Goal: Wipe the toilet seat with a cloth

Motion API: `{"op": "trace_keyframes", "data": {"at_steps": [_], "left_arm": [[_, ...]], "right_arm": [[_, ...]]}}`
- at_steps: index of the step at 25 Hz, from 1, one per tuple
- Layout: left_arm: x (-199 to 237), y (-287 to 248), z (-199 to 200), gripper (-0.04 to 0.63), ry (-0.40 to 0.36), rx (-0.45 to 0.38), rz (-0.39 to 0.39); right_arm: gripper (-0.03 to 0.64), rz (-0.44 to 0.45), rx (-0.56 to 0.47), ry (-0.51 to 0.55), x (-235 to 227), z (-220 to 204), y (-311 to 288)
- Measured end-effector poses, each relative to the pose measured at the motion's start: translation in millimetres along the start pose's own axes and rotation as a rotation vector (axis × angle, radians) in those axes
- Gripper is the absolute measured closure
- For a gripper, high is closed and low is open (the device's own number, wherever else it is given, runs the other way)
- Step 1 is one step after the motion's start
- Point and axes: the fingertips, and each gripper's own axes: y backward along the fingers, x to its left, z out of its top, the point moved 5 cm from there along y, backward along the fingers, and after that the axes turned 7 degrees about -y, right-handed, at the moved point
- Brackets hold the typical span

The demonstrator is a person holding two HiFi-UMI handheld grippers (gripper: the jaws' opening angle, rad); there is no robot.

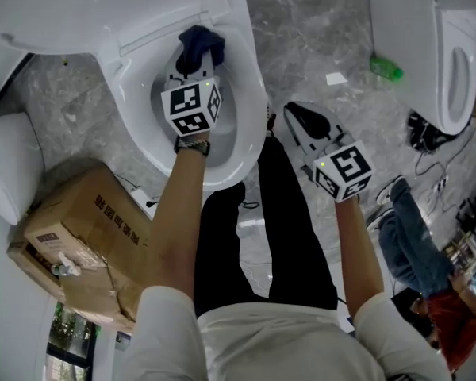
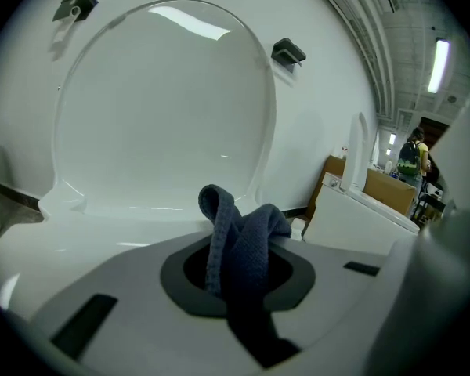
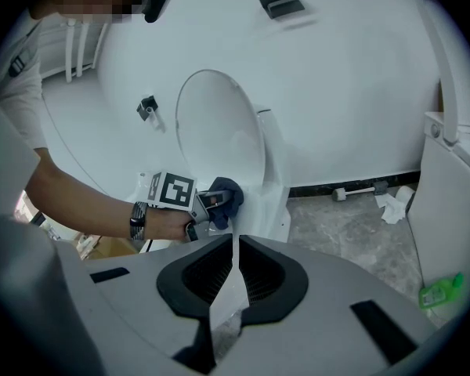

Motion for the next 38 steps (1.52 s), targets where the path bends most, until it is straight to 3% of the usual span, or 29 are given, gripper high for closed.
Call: {"op": "trace_keyframes", "data": {"at_steps": [10,24,34,38], "left_arm": [[-43.6,1.0,-7.5,0.552,-0.078,0.022,-0.188],[-105.5,53.4,-56.1,0.552,-0.128,0.171,-0.507],[-132.8,108.1,-92.2,0.552,-0.261,0.267,-0.591],[-140.5,126.5,-103.4,0.552,-0.266,0.314,-0.610]], "right_arm": [[0.569,-0.082,-0.046,-0.028,6.8,-32.1,33.6],[0.570,-0.124,-0.112,-0.041,40.4,-48.3,54.6],[0.569,-0.183,-0.153,-0.077,54.4,-62.4,71.2],[0.569,-0.205,-0.159,-0.095,54.2,-68.2,74.3]]}}
